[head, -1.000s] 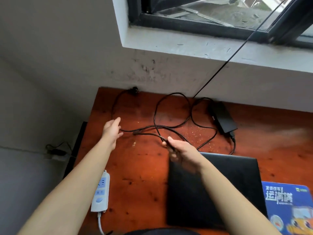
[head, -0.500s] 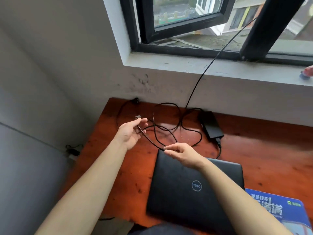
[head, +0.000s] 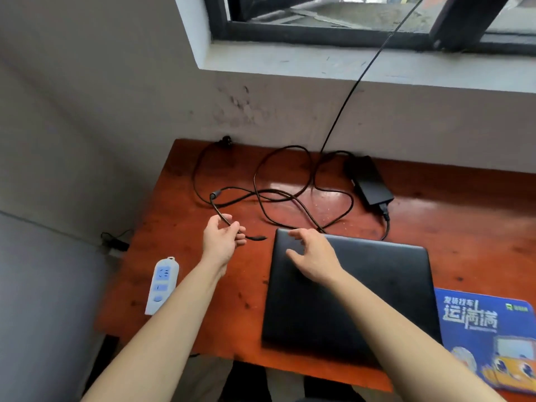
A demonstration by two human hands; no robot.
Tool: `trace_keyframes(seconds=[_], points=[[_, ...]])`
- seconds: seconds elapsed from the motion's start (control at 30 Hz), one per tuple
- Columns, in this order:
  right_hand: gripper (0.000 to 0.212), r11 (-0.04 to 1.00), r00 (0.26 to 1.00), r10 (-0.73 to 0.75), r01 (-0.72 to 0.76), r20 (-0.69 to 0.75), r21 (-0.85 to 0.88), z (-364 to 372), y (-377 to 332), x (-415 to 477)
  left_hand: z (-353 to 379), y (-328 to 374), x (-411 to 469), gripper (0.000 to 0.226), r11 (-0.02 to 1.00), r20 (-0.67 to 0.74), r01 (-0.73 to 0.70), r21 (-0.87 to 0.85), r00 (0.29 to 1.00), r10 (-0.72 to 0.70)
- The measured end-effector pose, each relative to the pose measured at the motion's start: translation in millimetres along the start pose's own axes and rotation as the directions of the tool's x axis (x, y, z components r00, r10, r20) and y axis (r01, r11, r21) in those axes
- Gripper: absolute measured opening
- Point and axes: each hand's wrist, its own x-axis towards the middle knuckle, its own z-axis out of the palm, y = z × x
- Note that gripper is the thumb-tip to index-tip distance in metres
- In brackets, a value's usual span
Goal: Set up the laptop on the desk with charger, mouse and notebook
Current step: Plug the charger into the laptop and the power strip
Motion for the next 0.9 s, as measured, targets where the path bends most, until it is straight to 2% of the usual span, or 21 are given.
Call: trace_keyframes(seconds=[0.1,0.2,0.3,0.33,0.4,0.43,0.47,0.53,0.57,0.6,0.67,0.77,0.83,0.9], points=[[0.043,0.986,0.99,0.001,-0.025,-0.143,-0.165,26,10,9,-12,-28,33,0.026,1.0,-0.028,-0.021,0.005,0.999,0.021],[0.039,0.97,0.957,0.012,-0.082,-0.291,-0.228,45,16,23,-17,-48,55,0.032,0.999,-0.026,-0.04,-0.003,0.999,0.04],[0.034,0.957,0.936,0.048,-0.144,-0.35,-0.252,60,22,36,-20,-67,70,0.029,1.0,-0.003,-0.021,0.004,1.0,0.021],[0.035,0.95,0.93,0.054,-0.161,-0.365,-0.268,64,25,39,-20,-72,73,0.026,0.999,0.0,-0.022,0.044,1.0,0.022],[0.038,0.924,0.915,0.025,-0.175,-0.402,-0.341,71,32,41,-19,-80,77,0.023,0.973,-0.008,-0.038,0.228,0.999,0.041],[0.038,0.908,0.908,0.0,-0.175,-0.419,-0.38,74,33,41,-18,-83,77,0.032,0.935,-0.032,-0.06,0.35,0.997,0.076],[0.038,0.896,0.903,-0.016,-0.178,-0.43,-0.407,77,35,41,-16,-85,76,0.052,0.896,-0.056,-0.076,0.438,0.992,0.112],[0.038,0.884,0.895,-0.025,-0.188,-0.445,-0.427,80,36,42,-12,-85,71,0.093,0.87,-0.111,-0.112,0.48,0.976,0.187],[0.038,0.883,0.891,-0.029,-0.19,-0.453,-0.429,81,36,43,-11,-84,67,0.099,0.849,-0.121,-0.168,0.501,0.958,0.261],[0.037,0.884,0.886,-0.035,-0.189,-0.463,-0.428,81,35,43,-12,-84,63,0.096,0.802,-0.111,-0.245,0.544,0.927,0.359],[0.036,0.889,0.874,-0.048,-0.182,-0.483,-0.42,82,36,43,-12,-92,58,0.074,0.631,-0.032,-0.401,0.663,0.828,0.56],[0.035,0.897,0.866,-0.068,-0.165,-0.496,-0.411,83,38,44,-11,-107,57,0.044,0.372,0.134,-0.518,0.77,0.702,0.699],[0.034,0.898,0.862,-0.07,-0.164,-0.502,-0.407,83,39,44,-12,-113,60,0.029,0.267,0.317,-0.651,0.71,0.635,0.705],[0.033,0.901,0.861,-0.06,-0.171,-0.506,-0.398,82,37,44,-14,-117,62,0.032,0.259,0.528,-0.784,0.565,0.584,0.617]])
